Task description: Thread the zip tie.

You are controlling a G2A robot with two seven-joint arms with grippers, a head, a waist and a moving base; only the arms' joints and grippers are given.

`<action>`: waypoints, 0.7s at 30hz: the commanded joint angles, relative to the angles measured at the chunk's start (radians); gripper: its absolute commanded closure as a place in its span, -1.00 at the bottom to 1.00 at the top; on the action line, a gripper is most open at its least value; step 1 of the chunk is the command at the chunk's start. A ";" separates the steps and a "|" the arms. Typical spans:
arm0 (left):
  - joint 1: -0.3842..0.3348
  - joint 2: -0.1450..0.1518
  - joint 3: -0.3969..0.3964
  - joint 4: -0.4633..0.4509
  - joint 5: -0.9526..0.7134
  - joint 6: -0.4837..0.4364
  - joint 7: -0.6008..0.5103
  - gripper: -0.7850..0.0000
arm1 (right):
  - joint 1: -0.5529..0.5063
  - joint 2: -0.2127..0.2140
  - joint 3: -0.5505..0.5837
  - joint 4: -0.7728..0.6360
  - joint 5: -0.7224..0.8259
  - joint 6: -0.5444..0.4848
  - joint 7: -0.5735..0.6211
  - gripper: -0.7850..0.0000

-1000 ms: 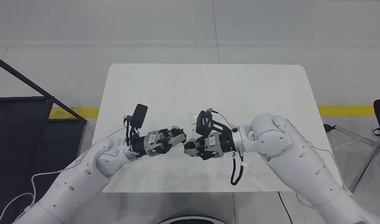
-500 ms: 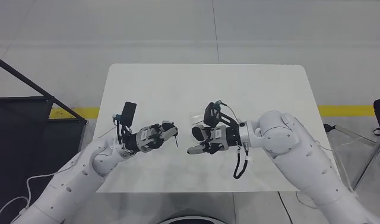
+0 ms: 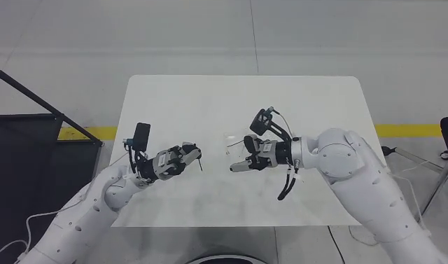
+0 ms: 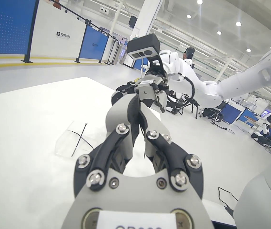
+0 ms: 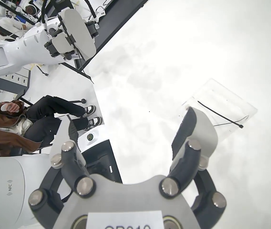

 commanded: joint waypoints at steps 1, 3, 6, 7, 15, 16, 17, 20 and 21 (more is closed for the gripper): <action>0.000 0.000 0.000 0.000 0.000 0.000 0.000 1.00 | 0.000 0.000 0.000 0.000 0.000 0.000 0.000 -1.00; 0.003 -0.002 -0.003 -0.007 -0.002 0.034 -0.004 1.00 | -0.007 -0.001 -0.003 -0.002 -0.019 0.029 -0.017 -1.00; 0.015 -0.011 -0.013 -0.034 0.015 0.142 0.002 1.00 | -0.009 -0.006 -0.013 -0.012 -0.077 0.126 -0.056 -1.00; 0.020 -0.015 -0.014 -0.037 0.021 0.168 0.012 1.00 | -0.008 -0.007 -0.016 -0.014 -0.089 0.146 -0.061 -1.00; 0.044 -0.049 -0.004 -0.026 0.126 0.374 0.138 1.00 | 0.010 -0.018 -0.059 -0.034 -0.321 0.389 -0.082 -1.00; 0.045 -0.053 -0.001 -0.022 0.139 0.387 0.146 1.00 | 0.015 -0.022 -0.074 -0.040 -0.361 0.425 -0.081 -1.00; 0.044 -0.058 0.001 -0.018 0.154 0.400 0.155 1.00 | 0.023 -0.027 -0.095 -0.041 -0.410 0.469 -0.072 -1.00; 0.045 -0.066 0.001 -0.014 0.195 0.437 0.188 1.00 | 0.049 -0.039 -0.135 -0.028 -0.465 0.527 -0.032 -1.00; 0.047 -0.069 0.000 -0.013 0.212 0.451 0.206 1.00 | 0.049 -0.039 -0.135 -0.028 -0.465 0.527 -0.032 -1.00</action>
